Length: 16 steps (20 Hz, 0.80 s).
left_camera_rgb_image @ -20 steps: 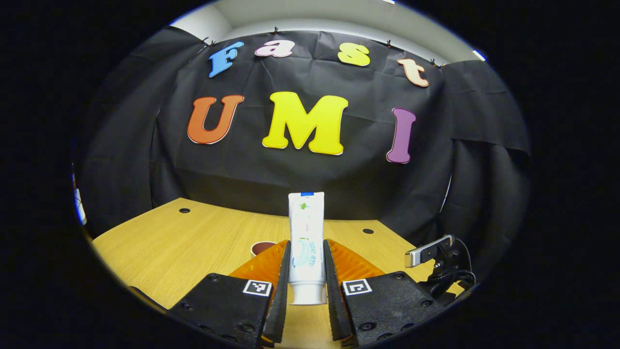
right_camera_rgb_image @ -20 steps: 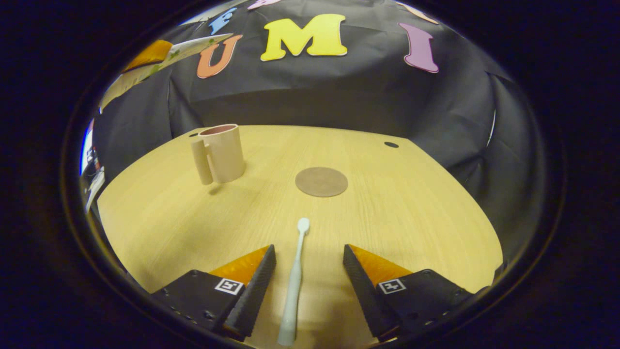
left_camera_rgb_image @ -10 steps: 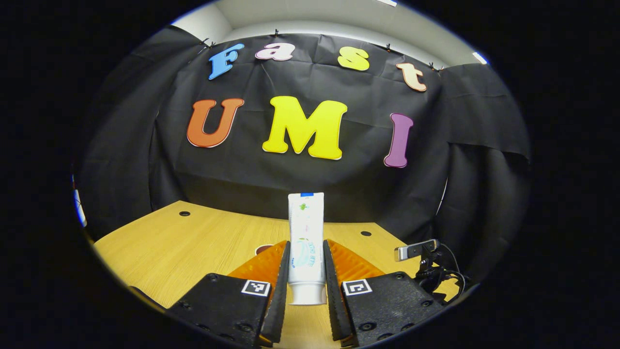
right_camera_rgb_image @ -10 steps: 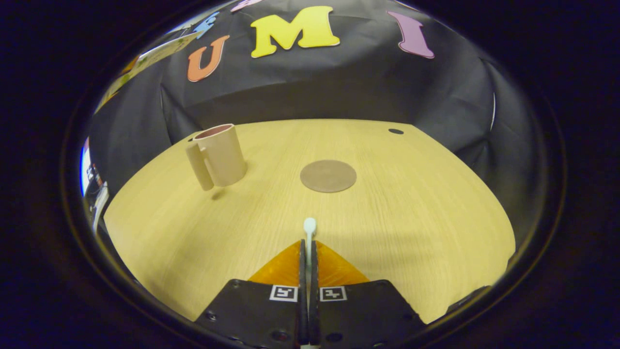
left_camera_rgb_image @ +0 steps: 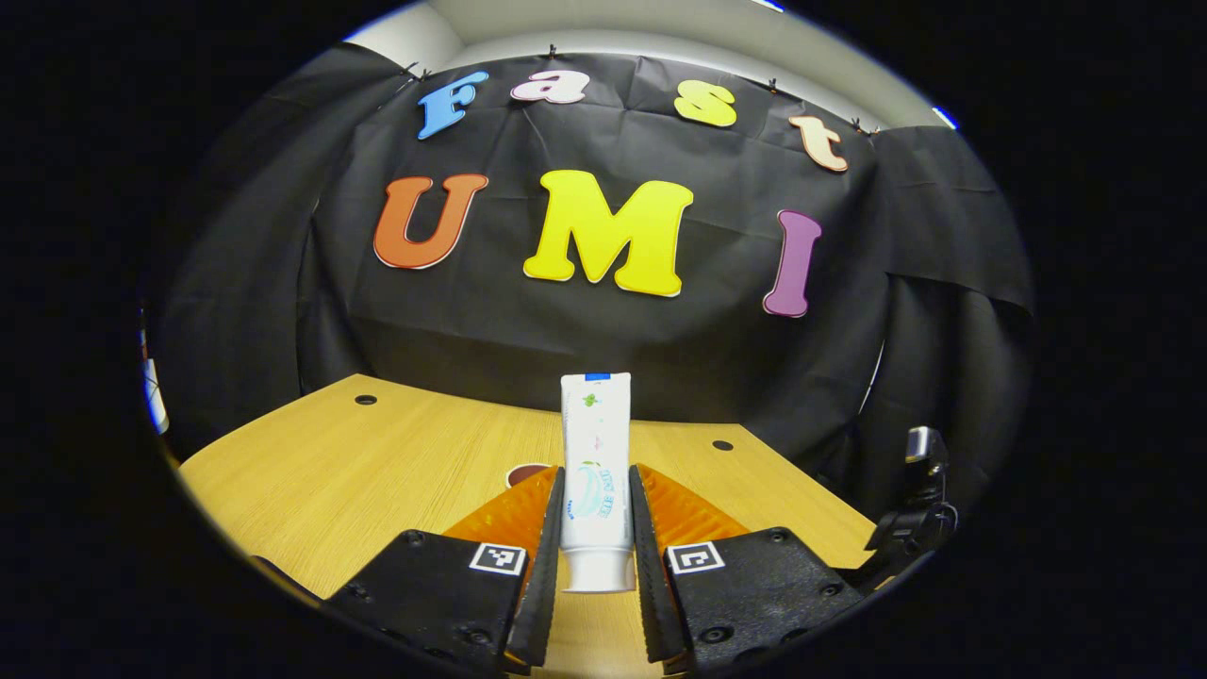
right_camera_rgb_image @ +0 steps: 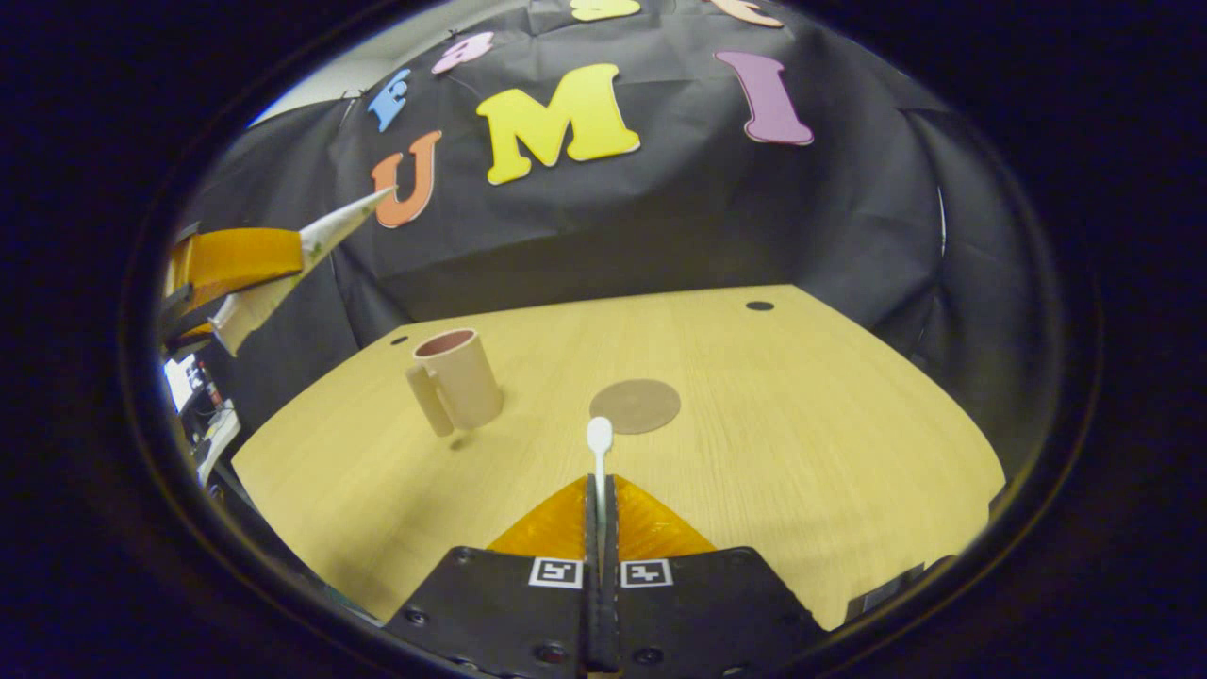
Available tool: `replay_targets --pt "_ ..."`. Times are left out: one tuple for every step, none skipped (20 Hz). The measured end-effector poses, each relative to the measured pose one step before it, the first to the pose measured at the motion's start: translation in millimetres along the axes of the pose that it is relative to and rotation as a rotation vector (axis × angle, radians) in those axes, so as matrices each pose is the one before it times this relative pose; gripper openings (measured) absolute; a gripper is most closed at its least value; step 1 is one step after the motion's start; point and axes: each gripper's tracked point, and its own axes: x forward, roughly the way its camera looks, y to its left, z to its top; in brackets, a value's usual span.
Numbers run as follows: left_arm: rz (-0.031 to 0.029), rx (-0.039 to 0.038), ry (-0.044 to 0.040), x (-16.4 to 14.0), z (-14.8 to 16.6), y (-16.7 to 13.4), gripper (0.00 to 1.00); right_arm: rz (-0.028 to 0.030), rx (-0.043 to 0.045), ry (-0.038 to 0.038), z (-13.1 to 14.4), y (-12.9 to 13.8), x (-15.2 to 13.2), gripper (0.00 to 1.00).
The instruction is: Put the toothbrush and toothpaste on the desktop into the cup, then pick up the cup and place it on the coaster on the desktop.
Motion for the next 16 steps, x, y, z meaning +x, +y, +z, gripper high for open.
replay_targets --pt "0.00586 -0.00117 0.00068 1.15 -2.06 1.86 0.40 -0.00131 -0.02481 -0.04983 10.67 0.44 -9.38 0.00" --pt "0.00269 0.00126 0.00498 0.78 -1.94 0.24 0.40 -0.00931 -0.02985 -0.04861 9.68 -0.81 -8.40 0.00" --pt "0.00245 0.00339 0.00462 -0.63 -0.99 0.01 0.40 -0.01251 -0.02802 -0.04667 9.11 -2.24 -8.69 0.00" --pt "0.00256 0.00185 -0.00166 1.28 -0.60 0.10 0.40 -0.00688 -0.02498 -0.03934 8.98 -0.37 -9.00 0.00" --pt "0.00076 -0.00267 -0.00704 -0.12 1.41 0.10 0.40 0.00090 -0.02198 -0.03172 7.28 2.11 -8.15 0.00" --pt "-0.00254 -0.00571 -0.00705 0.39 2.70 -0.73 0.40 0.00031 -0.02013 -0.02342 6.63 1.29 -7.62 0.00" --pt "-0.00508 -0.00444 -0.00481 -0.74 1.11 -1.85 0.40 -0.00229 -0.02011 -0.01942 5.97 -0.96 -5.71 0.00" --pt "-0.00337 -0.00077 -0.00327 0.84 -0.18 -0.33 0.40 -0.00271 -0.01686 -0.01235 3.37 -0.90 -5.52 0.00" --pt "-0.00015 0.00485 -0.00332 -1.05 0.49 -0.04 0.40 0.00519 -0.00586 -0.01202 3.91 2.40 -3.45 0.00" --pt "0.00605 0.00797 -0.00132 -1.25 0.05 -0.07 0.40 0.00703 0.00330 -0.00930 3.73 1.89 -2.67 0.00" --pt "0.01071 0.01255 0.00024 -1.49 -0.07 0.81 0.41 0.00710 0.00729 -0.00324 1.99 0.50 -2.01 0.00" --pt "0.00799 0.01551 -0.00334 -0.71 -0.46 0.00 0.40 0.01310 0.01223 -0.00227 1.15 -0.12 -1.09 0.00" --pt "0.00798 0.01044 -0.00430 -1.53 0.45 -0.11 0.41 0.01337 0.01252 -0.00649 3.53 0.36 -1.11 0.00" --pt "0.00628 0.00543 -0.00087 -0.65 -1.75 -0.89 0.41 0.01167 0.00452 -0.01070 2.74 0.22 0.70 0.00" --pt "0.00062 0.00470 0.00370 0.11 -2.78 -2.85 0.41 0.02228 -0.00174 -0.01190 3.28 2.88 0.06 0.00" --pt "-0.00509 0.00617 0.00830 -0.52 -3.83 -3.47 0.41 0.01483 -0.00085 -0.00781 3.69 2.73 2.07 0.00"
